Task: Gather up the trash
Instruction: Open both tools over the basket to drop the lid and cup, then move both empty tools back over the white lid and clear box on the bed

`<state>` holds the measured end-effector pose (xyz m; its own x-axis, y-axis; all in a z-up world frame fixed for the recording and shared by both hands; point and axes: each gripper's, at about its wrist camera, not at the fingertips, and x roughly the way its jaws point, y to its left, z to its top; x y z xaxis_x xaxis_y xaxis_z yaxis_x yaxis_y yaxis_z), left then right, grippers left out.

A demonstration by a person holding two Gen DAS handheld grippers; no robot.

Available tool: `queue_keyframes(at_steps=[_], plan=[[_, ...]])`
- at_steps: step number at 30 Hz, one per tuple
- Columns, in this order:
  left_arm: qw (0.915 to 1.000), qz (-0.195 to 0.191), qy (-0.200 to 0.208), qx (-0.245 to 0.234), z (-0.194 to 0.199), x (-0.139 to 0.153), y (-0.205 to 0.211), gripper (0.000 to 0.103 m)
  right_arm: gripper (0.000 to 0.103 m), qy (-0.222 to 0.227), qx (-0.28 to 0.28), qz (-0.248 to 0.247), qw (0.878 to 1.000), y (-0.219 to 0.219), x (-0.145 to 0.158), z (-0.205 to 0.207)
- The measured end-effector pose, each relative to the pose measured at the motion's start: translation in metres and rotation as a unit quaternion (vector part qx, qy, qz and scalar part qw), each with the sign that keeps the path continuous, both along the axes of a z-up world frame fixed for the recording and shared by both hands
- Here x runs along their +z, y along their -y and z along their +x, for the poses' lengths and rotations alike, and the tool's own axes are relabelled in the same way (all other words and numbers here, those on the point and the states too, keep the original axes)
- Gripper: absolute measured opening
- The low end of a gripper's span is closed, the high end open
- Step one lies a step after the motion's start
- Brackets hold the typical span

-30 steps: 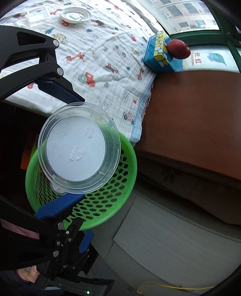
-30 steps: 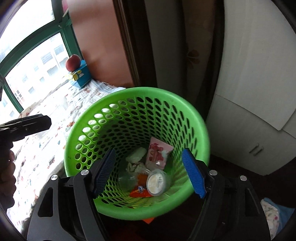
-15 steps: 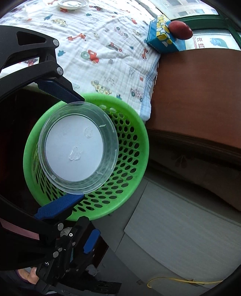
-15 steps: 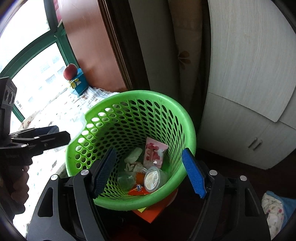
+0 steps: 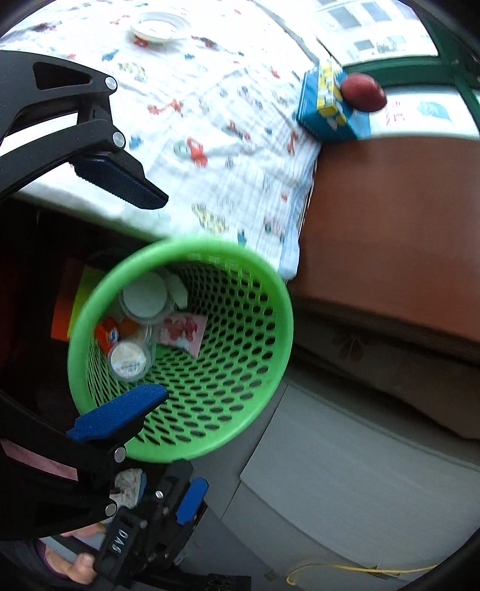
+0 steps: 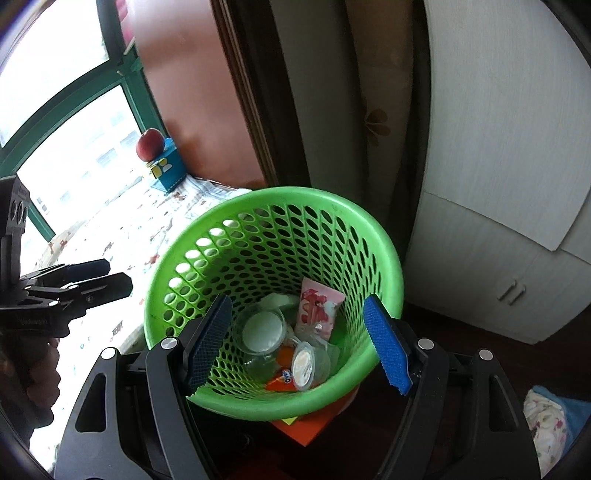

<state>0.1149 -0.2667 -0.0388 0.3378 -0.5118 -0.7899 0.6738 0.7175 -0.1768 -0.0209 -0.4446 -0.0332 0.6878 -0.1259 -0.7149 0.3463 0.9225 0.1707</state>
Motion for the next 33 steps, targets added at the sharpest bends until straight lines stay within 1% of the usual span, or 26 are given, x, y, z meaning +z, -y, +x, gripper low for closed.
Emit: queue_keyframes(at_steps=[7,10,14,19,23,25,30,33], plan=[[0.9981,0.005,0.008,0.062,0.012,-0.001,-0.055,0.092,0.073,0.003,0.034,-0.004,0.999,-0.024,0.005,0.019],[0.9956,0.007,0.008,0.093,0.020,-0.002,-0.083,0.092,0.073,0.001,0.050,-0.003,0.999,-0.034,0.006,0.029],[0.9905,0.020,0.014,0.135,0.031,-0.006,-0.122,0.092,0.073,-0.001,0.071,-0.002,0.997,-0.051,0.005,0.044],[0.9795,0.043,0.026,0.195,0.041,-0.016,-0.176,0.092,0.073,-0.004,0.103,0.002,0.995,-0.077,0.003,0.064],[0.9706,0.055,0.017,0.234,0.051,-0.027,-0.217,0.092,0.073,-0.005,0.130,0.003,0.991,-0.100,0.004,0.081],[0.9644,0.064,0.014,0.256,0.057,-0.033,-0.239,0.093,0.073,-0.005,0.144,0.003,0.990,-0.112,0.004,0.088],[0.9536,0.087,0.006,0.288,0.071,-0.050,-0.280,0.094,0.073,-0.006,0.173,0.003,0.985,-0.140,0.004,0.106],[0.9505,0.091,-0.008,0.297,0.080,-0.061,-0.298,0.094,0.073,-0.010,0.188,0.002,0.982,-0.155,0.001,0.115]])
